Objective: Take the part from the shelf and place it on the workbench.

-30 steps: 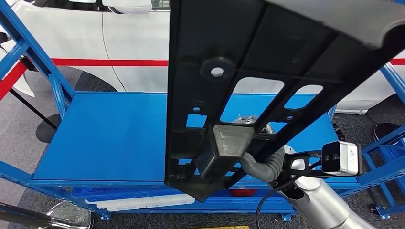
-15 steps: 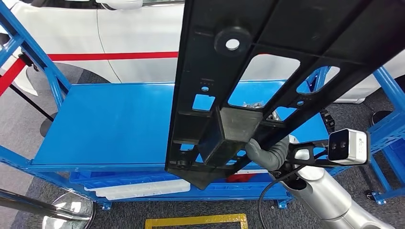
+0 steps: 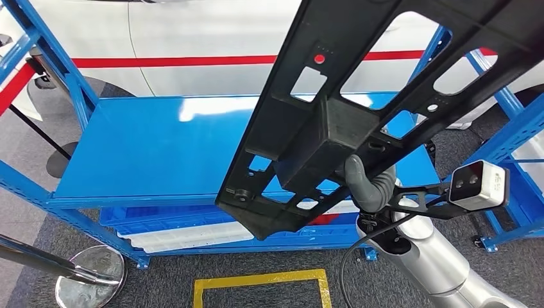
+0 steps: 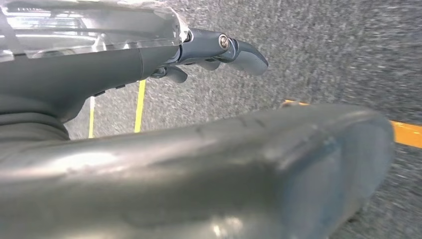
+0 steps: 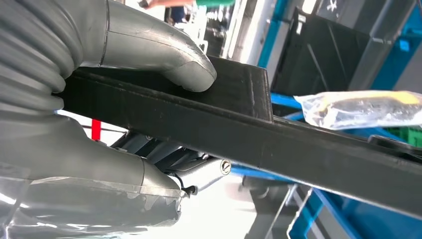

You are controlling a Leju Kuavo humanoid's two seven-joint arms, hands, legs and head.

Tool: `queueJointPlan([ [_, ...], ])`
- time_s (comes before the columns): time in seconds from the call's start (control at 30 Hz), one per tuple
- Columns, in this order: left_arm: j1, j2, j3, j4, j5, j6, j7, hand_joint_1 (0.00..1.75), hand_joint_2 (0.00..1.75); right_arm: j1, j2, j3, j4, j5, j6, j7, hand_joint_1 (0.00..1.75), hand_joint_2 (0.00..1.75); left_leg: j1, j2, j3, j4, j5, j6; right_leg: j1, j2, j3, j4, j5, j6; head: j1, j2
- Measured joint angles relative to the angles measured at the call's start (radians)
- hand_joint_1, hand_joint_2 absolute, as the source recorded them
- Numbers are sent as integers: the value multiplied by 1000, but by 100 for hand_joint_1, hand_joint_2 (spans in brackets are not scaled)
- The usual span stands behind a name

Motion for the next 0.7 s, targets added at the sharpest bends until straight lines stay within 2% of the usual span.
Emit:
queueJointPlan([
  [0.07, 3, 6, 0, 0, -8, -2, -2, 0, 0, 9, 0, -9, -12, -3, -17, -7, 159, 175, -2, 3, -25, 20, 7, -9, 4, -5, 82, -125, 5, -5, 0, 0],
  [0.1, 5, 9, 0, -1, -12, -6, -5, 0, 0, 13, 0, -14, -18, -8, -24, -9, 159, 175, -3, 5, -33, 26, 12, -15, 7, -6, 103, -165, -4, -10, 0, 0],
  [0.13, 8, 13, 0, -1, -16, -11, -9, 0, 0, 16, 0, -19, -23, -15, -30, -8, 159, 175, -4, 6, -38, 29, 19, -21, 10, -5, 108, -182, -11, -17, 0, 0],
  [0.2, 14, 20, 0, -1, -19, -21, -22, 0, 0, 18, 0, -28, -30, -35, -41, -2, 159, 175, -2, 8, -46, 30, 25, -34, 9, -1, 95, -187, 2, -34, 0, 0],
  [0.23, 17, 24, 0, -1, -19, -25, -28, 0, 0, 16, 0, -31, -35, -44, -49, 3, 159, 175, -1, 6, -54, 40, 8, -40, 8, 0, 86, -188, 12, -42, 0, 0],
  [0.27, 20, 27, 0, -1, -18, -27, -35, 0, 0, 14, -1, -35, -43, -52, -58, 7, 159, 175, 1, 3, -66, 69, -26, -47, 6, 0, 76, -190, 23, -50, 0, 0],
  [0.33, 23, 33, 2, -1, -14, -27, -45, 0, 0, 11, -2, -43, -62, -63, -76, 13, 159, 175, 5, -4, -98, 181, -122, -57, 6, 1, 55, -190, 41, -59, 0, 0],
  [0.37, 23, 34, 4, -1, -12, -25, -48, 0, 0, 11, -3, -48, -70, -69, -83, 15, 159, 175, 6, -5, -110, 245, -156, -60, 7, 2, 44, -190, 50, -61, 0, 0],
  [0.4, 23, 35, 6, -1, -12, -24, -50, 0, 0, 13, -3, -52, -76, -74, -88, 16, 159, 175, 7, -6, -112, 290, -169, -62, 8, 4, 32, -189, 58, -61, 0, 0],
  [0.43, 23, 36, 8, -2, -13, -23, -53, 0, 0, 16, -3, -56, -81, -79, -92, 15, 159, 175, 7, -6, -99, 303, -162, -62, 9, 5, 21, -188, 66, -60, 0, 0],
  [0.47, 24, 37, 9, -2, -15, -23, -56, 0, 0, 20, -3, -61, -85, -83, -98, 12, 159, 175, 7, -6, -68, 277, -138, -60, 9, 8, 11, -187, 74, -58, 0, 0],
  [0.5, 24, 39, 10, -2, -17, -24, -61, 0, 0, 26, -3, -65, -89, -83, -103, 6, 159, 175, 7, -7, -22, 219, -110, -55, 10, 10, 3, -187, 81, -56, 0, 0],
  [0.53, 24, 44, 11, -3, -18, -26, -67, 0, 0, 35, -3, -70, -91, -78, -109, -5, 159, 175, 6, -11, 30, 145, -94, -49, 11, 12, -4, -187, 88, -53, 0, 0],
  [0.57, 23, 49, 12, -3, -21, -28, -72, 0, 0, 45, -3, -75, -93, -71, -115, -18, 159, 175, 5, -14, 75, 73, -88, -44, 11, 13, -9, -187, 95, -48, 0, 0],
  [0.6, 22, 55, 13, -4, -23, -29, -76, 0, 0, 56, -3, -79, -95, -60, -120, -32, 159, 175, 2, -18, 105, 23, -90, -39, 11, 13, -13, -188, 102, -43, 0, 0],
  [0.63, 22, 61, 14, -5, -26, -31, -79, 0, 0, 68, -3, -82, -95, -49, -124, -45, 159, 175, -2, -21, 118, -5, -96, -34, 10, 13, -16, -191, 110, -37, 0, 0],
  [0.7, 21, 72, 17, -6, -32, -31, -80, 0, 0, 88, -2, -85, -97, -25, -132, -60, 159, 175, -3, -19, 116, -22, -84, -24, 7, 14, -21, -198, 123, -25, 0, 0],
])
